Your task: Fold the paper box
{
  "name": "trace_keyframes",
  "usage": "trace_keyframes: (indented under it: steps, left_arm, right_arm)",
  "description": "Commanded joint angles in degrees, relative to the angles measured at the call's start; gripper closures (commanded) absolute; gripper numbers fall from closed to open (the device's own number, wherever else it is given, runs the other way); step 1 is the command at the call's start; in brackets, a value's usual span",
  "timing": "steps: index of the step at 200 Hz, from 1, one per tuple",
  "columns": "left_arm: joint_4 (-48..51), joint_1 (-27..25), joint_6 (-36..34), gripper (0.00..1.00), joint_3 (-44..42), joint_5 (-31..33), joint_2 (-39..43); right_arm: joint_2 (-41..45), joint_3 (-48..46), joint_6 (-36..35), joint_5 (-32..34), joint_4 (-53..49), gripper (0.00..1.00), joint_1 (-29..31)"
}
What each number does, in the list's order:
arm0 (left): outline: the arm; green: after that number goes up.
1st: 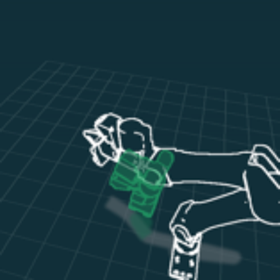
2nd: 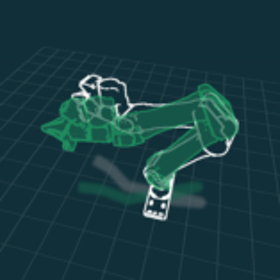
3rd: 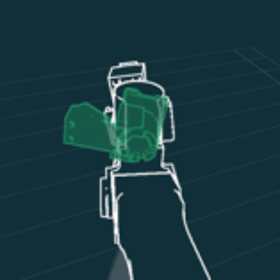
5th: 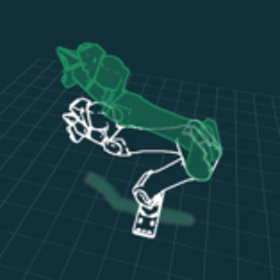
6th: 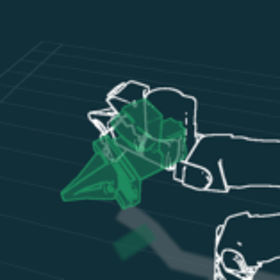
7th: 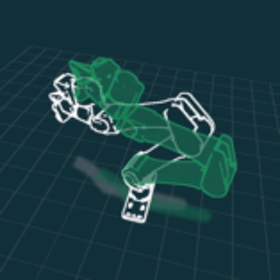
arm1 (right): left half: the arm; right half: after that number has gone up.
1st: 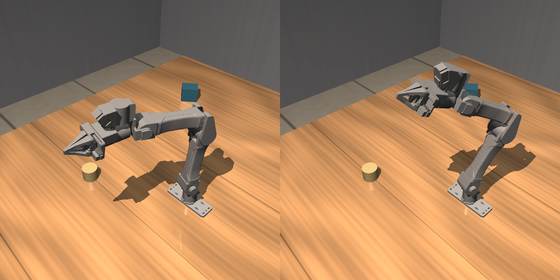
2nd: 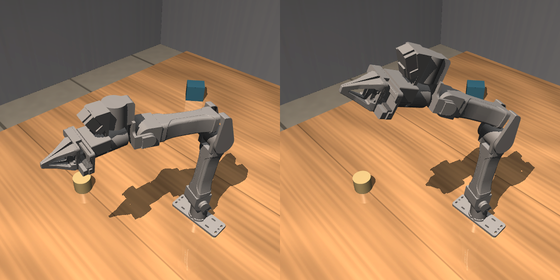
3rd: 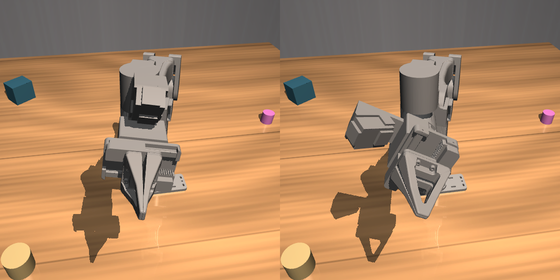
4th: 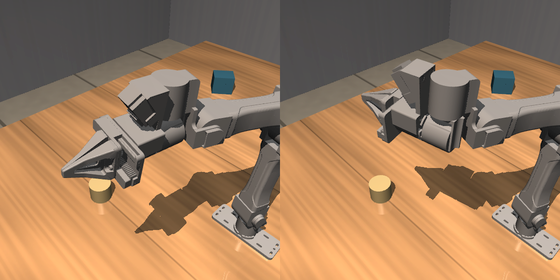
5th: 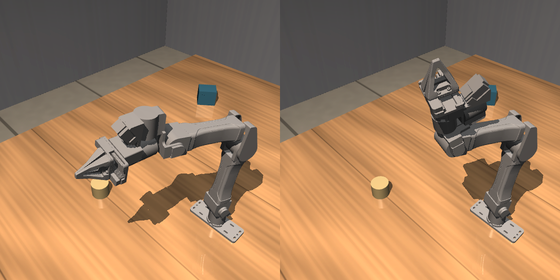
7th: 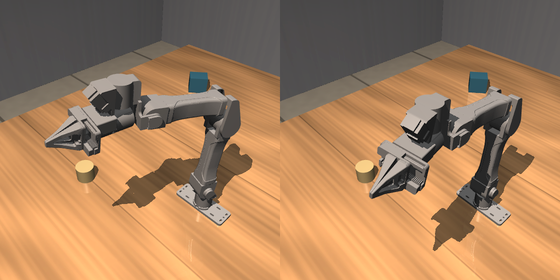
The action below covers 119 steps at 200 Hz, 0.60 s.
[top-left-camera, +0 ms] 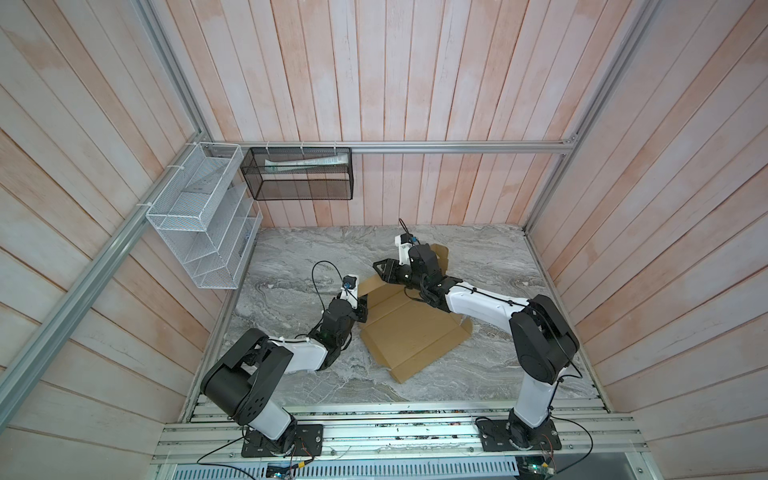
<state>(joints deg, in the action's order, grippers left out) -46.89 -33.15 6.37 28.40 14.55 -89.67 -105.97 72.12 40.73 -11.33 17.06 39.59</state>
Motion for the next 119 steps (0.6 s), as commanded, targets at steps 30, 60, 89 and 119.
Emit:
trace_keyframes:
  steps: [30,60,89,119]
  left_arm:
    - [4.4,-1.7,2.9,0.52,0.3,5.2,3.3]
    - [6.9,-3.0,4.7,0.52,0.2,7.9,3.8]
    - [9.0,-4.0,6.5,0.52,0.3,9.6,3.7]
    - [10.8,-5.0,8.6,0.53,0.4,12.3,3.8]
  right_arm:
    - [-2.3,1.0,0.8,1.2,-3.1,0.62,-0.3]
    - [-2.3,1.0,0.8,1.5,-3.2,0.62,-0.3]
    - [-2.2,1.0,0.8,1.8,-3.3,0.62,-0.3]
    - [-2.2,1.0,0.8,1.9,-3.3,0.62,-0.3]
